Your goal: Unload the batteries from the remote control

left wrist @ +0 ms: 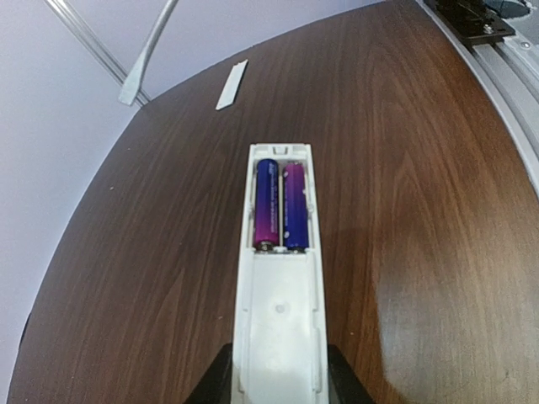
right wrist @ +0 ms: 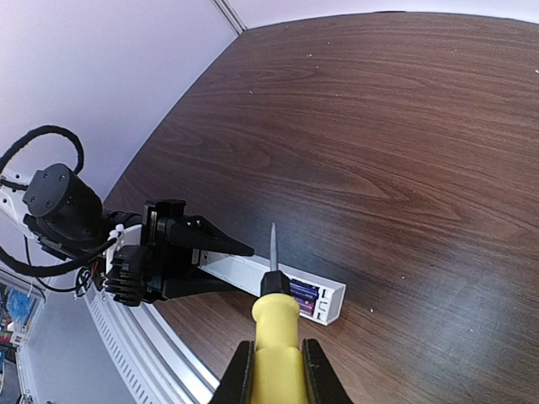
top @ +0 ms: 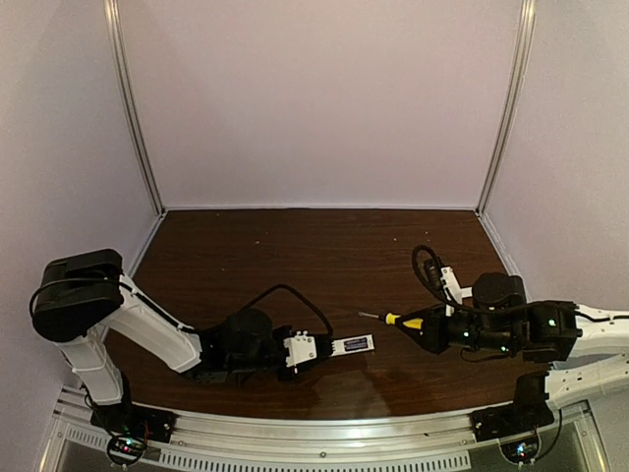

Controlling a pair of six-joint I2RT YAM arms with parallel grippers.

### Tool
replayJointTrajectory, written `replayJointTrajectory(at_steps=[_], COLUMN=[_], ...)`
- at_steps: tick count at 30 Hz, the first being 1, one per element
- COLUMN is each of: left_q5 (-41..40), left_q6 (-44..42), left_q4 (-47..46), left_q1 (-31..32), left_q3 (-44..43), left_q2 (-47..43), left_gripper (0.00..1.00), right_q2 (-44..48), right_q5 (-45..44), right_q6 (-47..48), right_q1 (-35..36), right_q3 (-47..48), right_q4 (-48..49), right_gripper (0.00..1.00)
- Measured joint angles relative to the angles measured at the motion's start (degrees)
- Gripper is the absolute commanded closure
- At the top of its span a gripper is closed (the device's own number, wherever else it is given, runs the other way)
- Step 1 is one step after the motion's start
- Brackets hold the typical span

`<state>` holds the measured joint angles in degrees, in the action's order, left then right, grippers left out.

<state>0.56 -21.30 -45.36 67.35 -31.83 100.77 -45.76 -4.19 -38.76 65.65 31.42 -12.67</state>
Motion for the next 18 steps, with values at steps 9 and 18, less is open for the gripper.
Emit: replayJointTrajectory(at_steps=[9,18], left_q5=[-19.0,-20.2], left_q6=[5.4,6.0], left_q4=[-11.4,-10.6], left_q1=[0.1,0.2], left_q3=[4.2,3.8], left_q2=[-0.4,0.2], left_gripper=[1.0,1.0], right_q2=[0.0,-0.2], right_q5=[-0.4,-0.6], right_q6=[0.0,0.0], right_q1=[0.3,0.6], right_q3=[0.6,0.9], right_q4=[-1.3,-1.4], right_gripper=[1.0,1.0])
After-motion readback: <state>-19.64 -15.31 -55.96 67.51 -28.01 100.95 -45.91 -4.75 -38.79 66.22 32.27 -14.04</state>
